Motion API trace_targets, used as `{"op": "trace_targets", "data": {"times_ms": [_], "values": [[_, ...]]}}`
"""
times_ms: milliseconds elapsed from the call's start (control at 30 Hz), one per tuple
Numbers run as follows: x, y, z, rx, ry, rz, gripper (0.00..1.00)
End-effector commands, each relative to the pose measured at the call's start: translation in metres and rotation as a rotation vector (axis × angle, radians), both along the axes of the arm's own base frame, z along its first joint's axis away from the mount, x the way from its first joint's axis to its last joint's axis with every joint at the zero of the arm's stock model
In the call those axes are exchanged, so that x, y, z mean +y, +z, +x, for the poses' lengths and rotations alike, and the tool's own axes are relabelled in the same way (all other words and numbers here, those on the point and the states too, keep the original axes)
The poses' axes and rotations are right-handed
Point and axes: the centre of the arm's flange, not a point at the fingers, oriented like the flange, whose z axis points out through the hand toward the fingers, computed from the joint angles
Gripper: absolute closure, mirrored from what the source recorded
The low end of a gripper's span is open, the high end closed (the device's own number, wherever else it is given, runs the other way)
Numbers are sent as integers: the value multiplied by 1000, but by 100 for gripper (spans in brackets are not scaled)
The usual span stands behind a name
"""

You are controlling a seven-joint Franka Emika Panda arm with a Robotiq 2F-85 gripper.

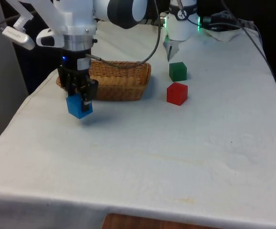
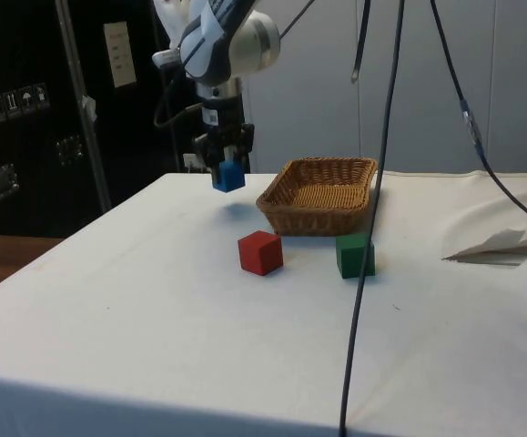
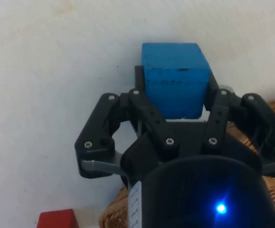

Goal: Pick up the blue cube and place it into the basket.

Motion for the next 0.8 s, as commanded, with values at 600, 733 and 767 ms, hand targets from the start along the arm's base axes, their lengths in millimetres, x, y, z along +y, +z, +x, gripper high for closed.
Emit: {"op": "trace_targets", "data": {"times_ms": [600,733,767], "values": [[-4,40,-26,-24,46,12,97],[-5,47,-32,-28,54,16,97],[-5,49,-34,-29,56,18,97]]}}
